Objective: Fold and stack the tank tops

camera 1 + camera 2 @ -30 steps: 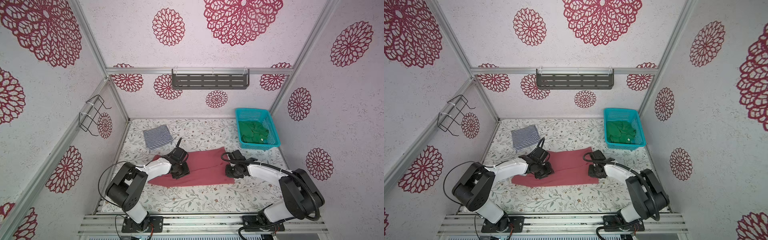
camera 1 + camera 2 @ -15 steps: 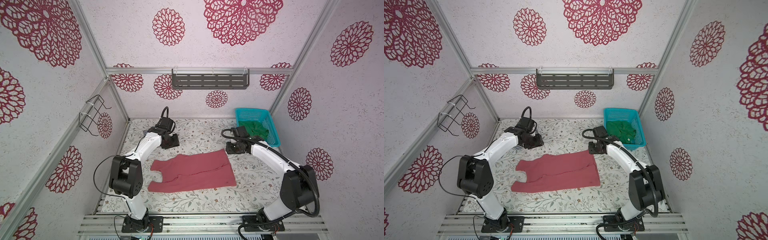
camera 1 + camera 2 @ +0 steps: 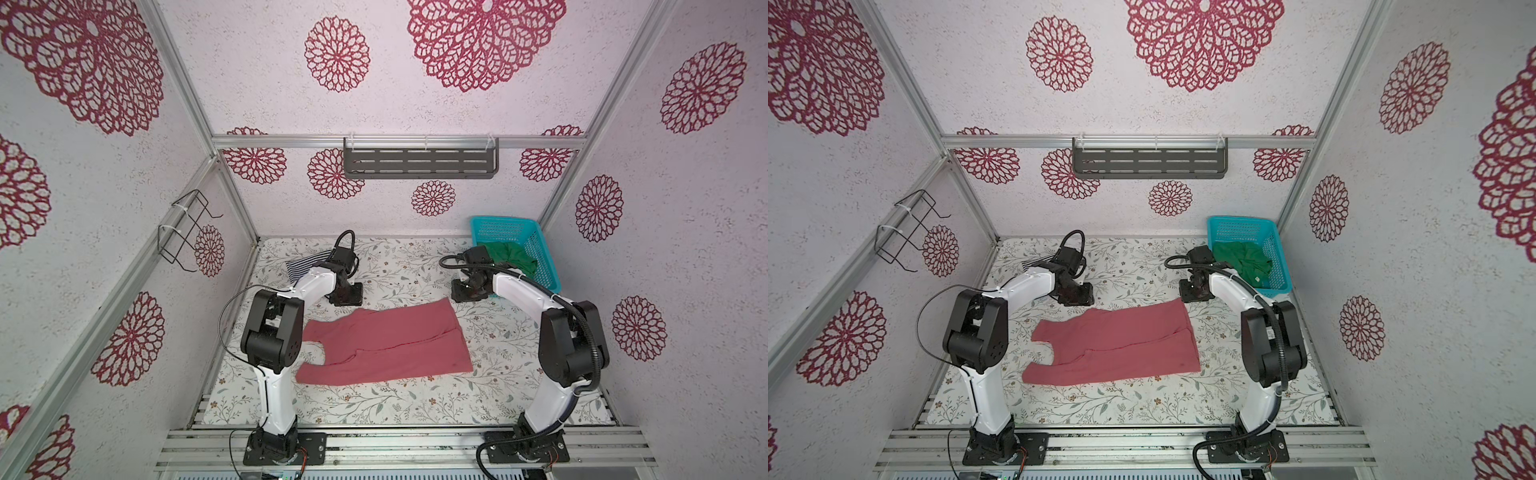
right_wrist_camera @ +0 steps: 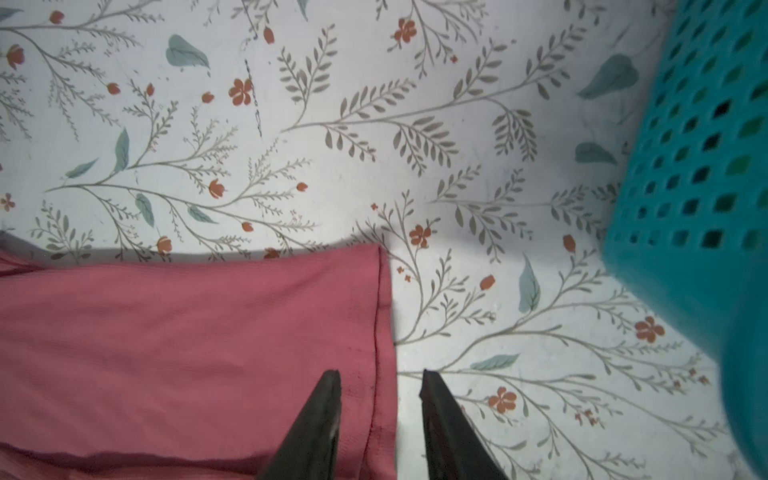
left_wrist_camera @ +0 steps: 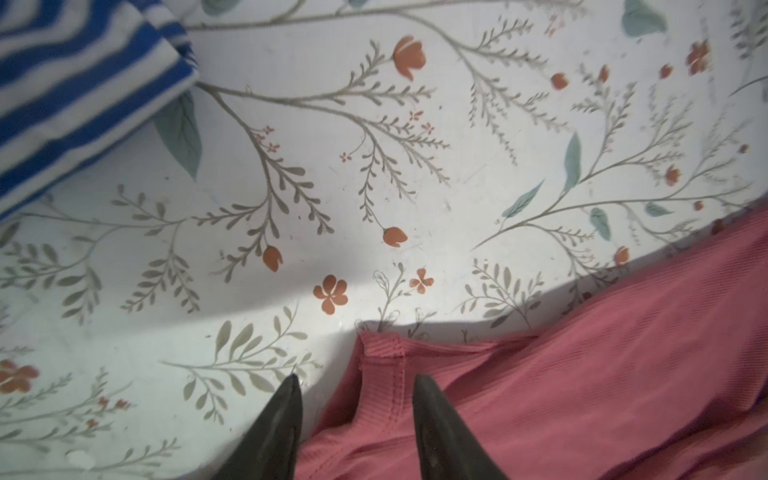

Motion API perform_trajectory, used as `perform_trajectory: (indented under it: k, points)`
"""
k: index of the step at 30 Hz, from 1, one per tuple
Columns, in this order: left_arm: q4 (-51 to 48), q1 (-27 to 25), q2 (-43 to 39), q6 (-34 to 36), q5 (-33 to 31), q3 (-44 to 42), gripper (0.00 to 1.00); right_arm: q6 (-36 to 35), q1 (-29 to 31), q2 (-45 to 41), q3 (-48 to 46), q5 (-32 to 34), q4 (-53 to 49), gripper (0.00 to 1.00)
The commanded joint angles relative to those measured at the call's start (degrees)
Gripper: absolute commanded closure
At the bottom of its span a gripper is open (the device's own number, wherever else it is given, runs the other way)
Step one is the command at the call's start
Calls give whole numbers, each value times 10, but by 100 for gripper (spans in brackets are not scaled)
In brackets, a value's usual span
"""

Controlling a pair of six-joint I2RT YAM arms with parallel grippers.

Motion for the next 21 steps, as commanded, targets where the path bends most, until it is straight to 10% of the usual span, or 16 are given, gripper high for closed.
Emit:
perform_trajectory:
  k: [1, 15, 21]
  points:
    - [14, -9, 16, 18, 19, -4, 56, -25, -1, 25, 33, -4, 2, 63]
    - [-5, -16, 24, 3, 0, 1, 98, -33, 6, 119, 76, -20, 8, 64]
    - [-10, -14, 31, 11, -18, 24, 100, -36, 13, 148, 95, -3, 5, 77]
